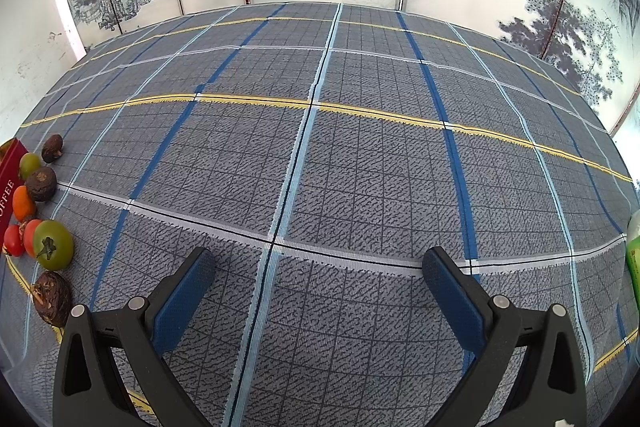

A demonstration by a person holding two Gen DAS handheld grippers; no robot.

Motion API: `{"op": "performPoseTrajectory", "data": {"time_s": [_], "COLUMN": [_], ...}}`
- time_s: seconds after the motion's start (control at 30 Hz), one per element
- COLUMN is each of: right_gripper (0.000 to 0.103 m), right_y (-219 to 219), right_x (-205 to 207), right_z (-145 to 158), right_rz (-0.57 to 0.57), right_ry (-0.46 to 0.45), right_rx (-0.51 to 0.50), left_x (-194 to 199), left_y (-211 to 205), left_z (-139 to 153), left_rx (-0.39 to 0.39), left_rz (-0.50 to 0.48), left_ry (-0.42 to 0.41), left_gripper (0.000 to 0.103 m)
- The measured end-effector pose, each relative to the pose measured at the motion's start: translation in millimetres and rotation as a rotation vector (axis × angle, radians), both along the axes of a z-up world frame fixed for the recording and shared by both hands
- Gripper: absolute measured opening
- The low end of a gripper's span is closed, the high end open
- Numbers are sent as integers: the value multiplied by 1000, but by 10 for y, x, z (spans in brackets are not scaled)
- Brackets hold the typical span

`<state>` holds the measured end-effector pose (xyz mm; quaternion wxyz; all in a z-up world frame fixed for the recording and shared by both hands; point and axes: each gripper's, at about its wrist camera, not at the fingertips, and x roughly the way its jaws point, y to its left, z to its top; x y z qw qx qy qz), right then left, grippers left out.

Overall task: Organize fruits
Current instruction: 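Carry the tangerine over the gold tin and open the left tool, then grasp the brown dried fruit with the right tool, then lower the brown dried fruit into the tin and open the right tool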

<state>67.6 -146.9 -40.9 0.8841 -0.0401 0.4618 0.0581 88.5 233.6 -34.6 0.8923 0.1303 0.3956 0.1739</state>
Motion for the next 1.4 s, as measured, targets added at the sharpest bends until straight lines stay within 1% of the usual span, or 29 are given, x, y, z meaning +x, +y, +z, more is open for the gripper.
{"op": "performPoseTrajectory", "data": {"time_s": [0.03, 0.07, 0.17, 0.23, 0.27, 0.3, 0.37, 0.43, 0.47, 0.5, 0.6, 0.67, 0.73, 0.77, 0.8, 0.83, 0.93, 0.97, 1.03, 1.13, 1.2, 1.27, 1.4], "right_gripper": [103, 103, 101, 97, 97, 96, 90, 72, 68, 64, 64, 64, 60, 55, 39, 36, 36, 36, 36, 36, 36, 36, 37], "right_y": [-5, -21, 8, 110, 194, 310, 602, 812, 902, 950, 1043, 1129, 1239, 1247, 1259, 1256, 1286, 1299, 1365, 1667, 1952, 2260, 2808], "right_x": [3, -17, -249, -453, -584, -708, -894, -936, -918, -890, -807, -783, -749, -755, -744, -738, -806, -877, -1019, -1197, -1210, -1160, -1035], "right_z": [1, 27, 186, 303, 370, 424, 461, 407, 363, 321, 209, 159, 58, 57, 51, 65, 87, 147, 319, 679, 823, 875, 823], "right_rz": [2, 21, 62, 148, 209, 267, 382, 444, 461, 464, 468, 477, 488, 484, 484, 485, 504, 514, 557, 669, 743, 799, 870], "right_ry": [-1, -14, -83, -99, -109, -115, -101, -67, -51, -39, -6, 4, 27, 7, 11, 13, 28, 28, 14, -31, -34, -21, 25], "right_rx": [8, 38, 104, 188, 228, 237, 200, 171, 159, 150, 162, 139, 111, 98, 101, 114, 98, 116, 182, 229, 257, 266, 270], "left_x": [-142, -267, -693, -972, -1057, -1184, -1337, -1464, -1517, -1543, -1651, -1690, -1738, -1766, -1785, -1804, -1897, -1919, -1962, -1993, -1998, -2014, -2026], "left_y": [-65, -122, -319, -457, -508, -575, -698, -785, -814, -848, -864, -837, -803, -792, -781, -769, -721, -690, -618, -541, -509, -461, -341], "left_z": [86, 152, 322, 373, 375, 368, 342, 328, 330, 344, 382, 400, 416, 426, 431, 440, 445, 446, 444, 444, 444, 438, 391], "left_rx": [-23, -43, -129, -199, -219, -251, -293, -333, -351, -359, -366, -376, -387, -389, -386, -377, -363, -360, -360, -361, -343, -350, -365], "left_rz": [-4, -10, -42, -78, -90, -103, -114, -123, -126, -129, -128, -123, -114, -108, -103, -97, -76, -66, -39, -15, 4, 20, 64], "left_ry": [-40, -66, -129, -138, -137, -138, -134, -129, -124, -121, -124, -120, -127, -135, -142, -151, -173, -180, -192, -190, -188, -186, -163], "left_gripper": [61, 61, 61, 61, 61, 61, 61, 61, 61, 61, 61, 61, 61, 61, 61, 61, 61, 61, 61, 61, 61, 62, 63]}}
